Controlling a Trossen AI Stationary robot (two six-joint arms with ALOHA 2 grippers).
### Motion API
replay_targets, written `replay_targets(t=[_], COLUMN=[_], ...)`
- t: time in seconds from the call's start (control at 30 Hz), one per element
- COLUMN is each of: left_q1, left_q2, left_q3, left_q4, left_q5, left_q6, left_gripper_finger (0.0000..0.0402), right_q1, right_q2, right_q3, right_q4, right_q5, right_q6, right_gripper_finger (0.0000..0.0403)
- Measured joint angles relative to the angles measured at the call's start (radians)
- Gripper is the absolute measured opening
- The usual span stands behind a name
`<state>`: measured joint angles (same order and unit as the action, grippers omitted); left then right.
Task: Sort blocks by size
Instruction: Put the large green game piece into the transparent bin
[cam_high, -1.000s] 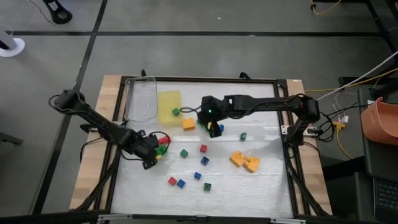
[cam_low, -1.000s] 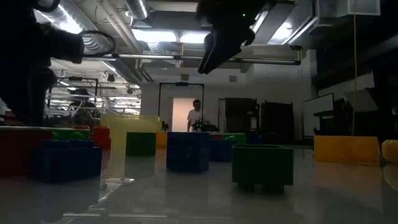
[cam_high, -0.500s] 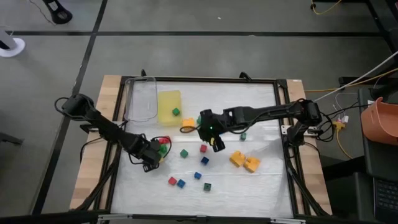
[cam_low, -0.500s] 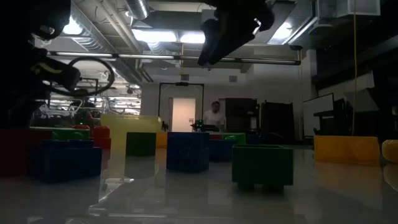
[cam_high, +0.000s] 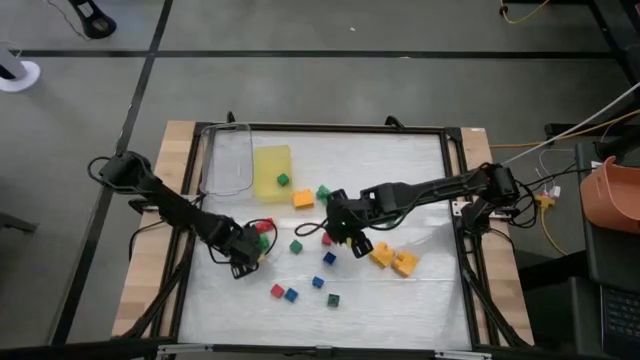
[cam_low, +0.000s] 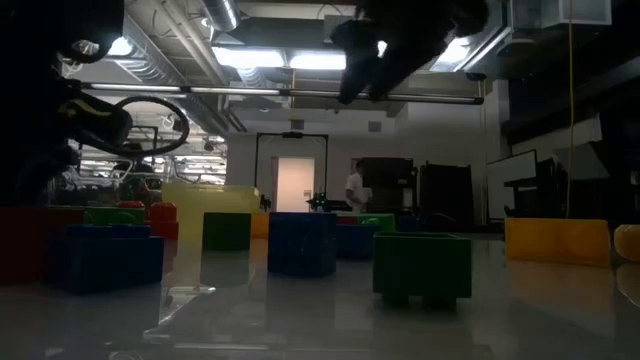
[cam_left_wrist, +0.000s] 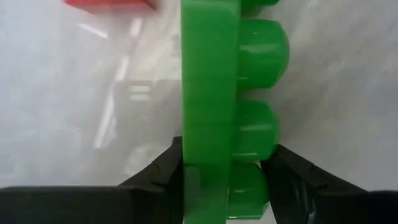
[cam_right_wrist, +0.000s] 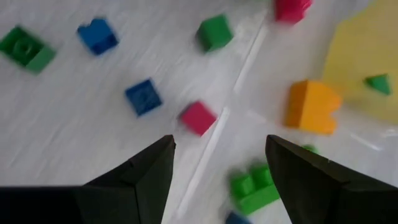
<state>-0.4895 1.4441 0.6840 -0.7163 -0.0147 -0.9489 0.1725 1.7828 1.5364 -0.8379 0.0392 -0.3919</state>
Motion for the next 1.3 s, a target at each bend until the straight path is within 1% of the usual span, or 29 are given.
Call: replay_targets(t=[0.1, 0.17, 0.37, 0.43, 0.53, 0.67, 0.73, 0.87, 1.0, 1.07, 1.13, 1.23, 1.3], left_q1=[-0.002, -0.002, -0.002, 0.001, 0.027, 0.101, 0.158, 0.273, 0.370, 0.410, 0.441, 0.485, 0.512], left_q2=[-0.023, -0.041, -0.078, -0.086, -0.100, -0.101, -0.101, -0.101, -0.101, -0.101, -0.101, -0.115, -0.132], left_q3=[0.020, 0.040, 0.113, 0.131, 0.149, 0.170, 0.173, 0.173, 0.181, 0.207, 0.239, 0.305, 0.358], left_q4=[0.009, 0.012, 0.024, 0.064, 0.125, 0.136, 0.137, 0.133, 0.130, 0.126, 0.113, 0.038, -0.045], left_q5=[0.038, 0.047, 0.075, 0.065, -0.019, -0.190, -0.240, -0.249, -0.251, -0.251, -0.253, -0.254, -0.283], left_q6=[0.007, 0.025, 0.071, 0.114, 0.200, 0.341, 0.393, 0.453, 0.460, 0.475, 0.522, 0.598, 0.625], left_gripper_finger=[0.0151, 0.0151, 0.0157, 0.0154, 0.0153, 0.0162, 0.0163, 0.0159, 0.0159, 0.0161, 0.0161, 0.0162, 0.0162], right_q1=[0.010, 0.016, 0.018, 0.016, 0.016, 0.016, 0.017, 0.017, 0.017, 0.017, 0.016, 0.009, 0.000], right_q2=[0.000, 0.000, 0.000, 0.000, 0.000, 0.000, 0.000, 0.000, 0.000, 0.000, 0.000, 0.000, 0.001], right_q3=[0.000, 0.000, 0.000, 0.000, 0.000, 0.000, 0.000, 0.001, 0.001, 0.001, 0.001, -0.011, -0.033], right_q4=[-0.058, -0.086, -0.133, -0.136, -0.137, -0.148, -0.162, -0.178, -0.185, -0.184, -0.183, -0.146, -0.101], right_q5=[0.010, 0.015, 0.077, 0.108, 0.157, 0.172, 0.178, 0.178, 0.178, 0.178, 0.178, 0.178, 0.178], right_q6=[0.002, 0.010, 0.054, 0.063, 0.079, 0.082, 0.083, 0.104, 0.104, 0.104, 0.104, 0.107, 0.132], right_gripper_finger=[0.0253, 0.0253, 0.0253, 0.0253, 0.0253, 0.0253, 0.0253, 0.0253, 0.0253, 0.0253, 0.0253, 0.0253, 0.0253])
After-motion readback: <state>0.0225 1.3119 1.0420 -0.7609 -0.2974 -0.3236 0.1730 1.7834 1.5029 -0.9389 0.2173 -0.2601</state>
